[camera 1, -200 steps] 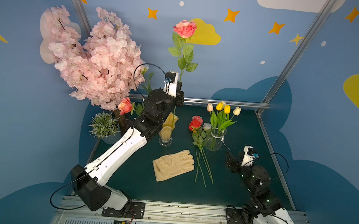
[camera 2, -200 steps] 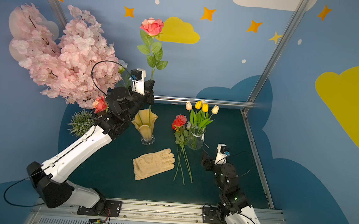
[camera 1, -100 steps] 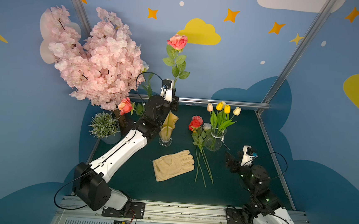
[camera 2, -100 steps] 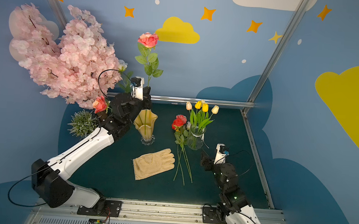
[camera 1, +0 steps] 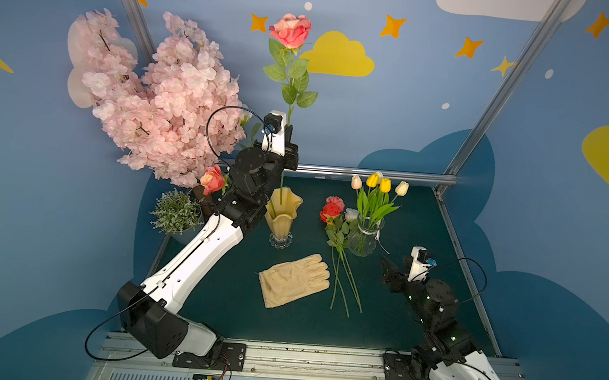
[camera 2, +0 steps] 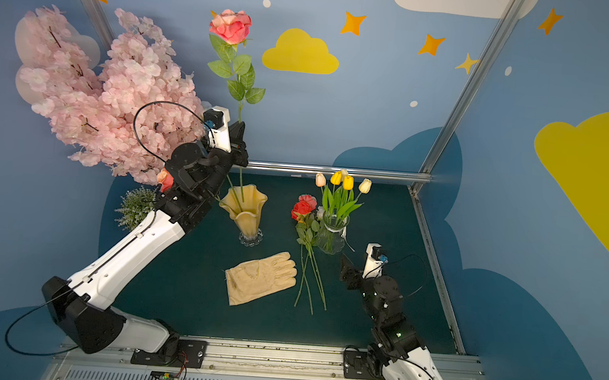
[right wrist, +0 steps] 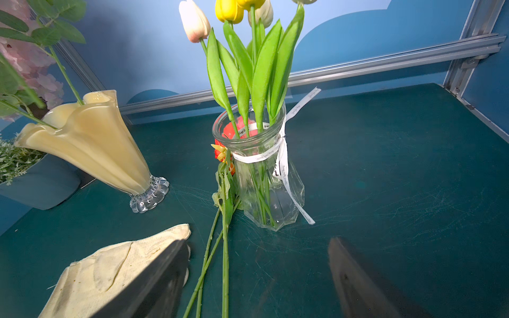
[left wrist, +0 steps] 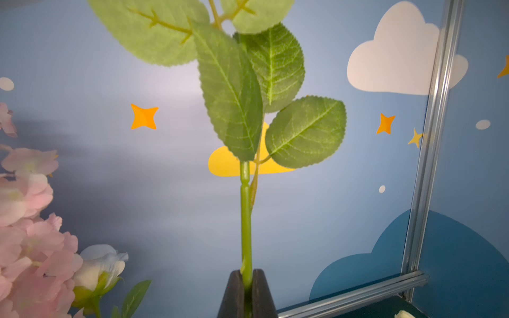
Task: Arrange the flowers in different vases according to their variety
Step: Insert the flower into the vase, then pick up the flower at the center of the board.
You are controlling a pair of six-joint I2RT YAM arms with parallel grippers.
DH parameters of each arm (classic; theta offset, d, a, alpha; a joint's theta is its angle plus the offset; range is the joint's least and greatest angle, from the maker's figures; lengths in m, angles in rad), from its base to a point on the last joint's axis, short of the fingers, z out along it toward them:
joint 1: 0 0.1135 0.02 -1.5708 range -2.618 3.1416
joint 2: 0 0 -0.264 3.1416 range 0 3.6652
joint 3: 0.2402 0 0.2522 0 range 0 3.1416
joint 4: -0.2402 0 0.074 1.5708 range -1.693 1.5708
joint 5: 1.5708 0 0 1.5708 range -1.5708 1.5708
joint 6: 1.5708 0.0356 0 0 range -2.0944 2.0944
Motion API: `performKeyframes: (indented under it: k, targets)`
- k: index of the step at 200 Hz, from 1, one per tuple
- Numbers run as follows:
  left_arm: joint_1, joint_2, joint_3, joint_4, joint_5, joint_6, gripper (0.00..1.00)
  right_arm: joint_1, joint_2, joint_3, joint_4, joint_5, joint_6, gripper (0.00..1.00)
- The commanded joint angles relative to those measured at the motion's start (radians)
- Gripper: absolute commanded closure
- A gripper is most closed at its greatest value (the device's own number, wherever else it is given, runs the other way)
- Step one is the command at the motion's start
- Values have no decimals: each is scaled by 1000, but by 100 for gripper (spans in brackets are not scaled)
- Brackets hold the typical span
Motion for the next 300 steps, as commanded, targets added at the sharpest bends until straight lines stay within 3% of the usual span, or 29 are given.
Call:
performKeyframes:
  k: [1, 50, 63, 89, 111, 149, 204, 248, 300]
  targets:
    - [12, -9, -67, 55, -14, 1, 97, -4, 1, -6, 33, -8, 4, 15]
    - [23, -42, -261, 102, -80, -86, 95, -3, 19, -8, 48, -36, 8, 15]
    - [23, -67, -310, 103, -98, -126, 83, -4, 28, -7, 50, -44, 7, 15]
    - [23, -131, -376, 72, -87, -204, 69, -3, 30, -7, 51, -51, 6, 15]
    - [22, -191, -396, -19, -100, -277, 45, -2, 30, -7, 52, -57, 5, 15]
    - [12, -326, -409, -214, -85, -394, 30, 0, 57, -2, 67, -93, 4, 17]
    - [-15, -526, -467, -409, 65, -527, 10, 11, 107, 17, 85, -146, 1, 18]
    - [-82, -625, -565, -428, 161, -605, 0, 38, 162, 75, 60, -189, -10, 18]
    - [-205, -633, -737, -351, 194, -623, 0, 111, 246, 201, -66, -223, -19, 19]
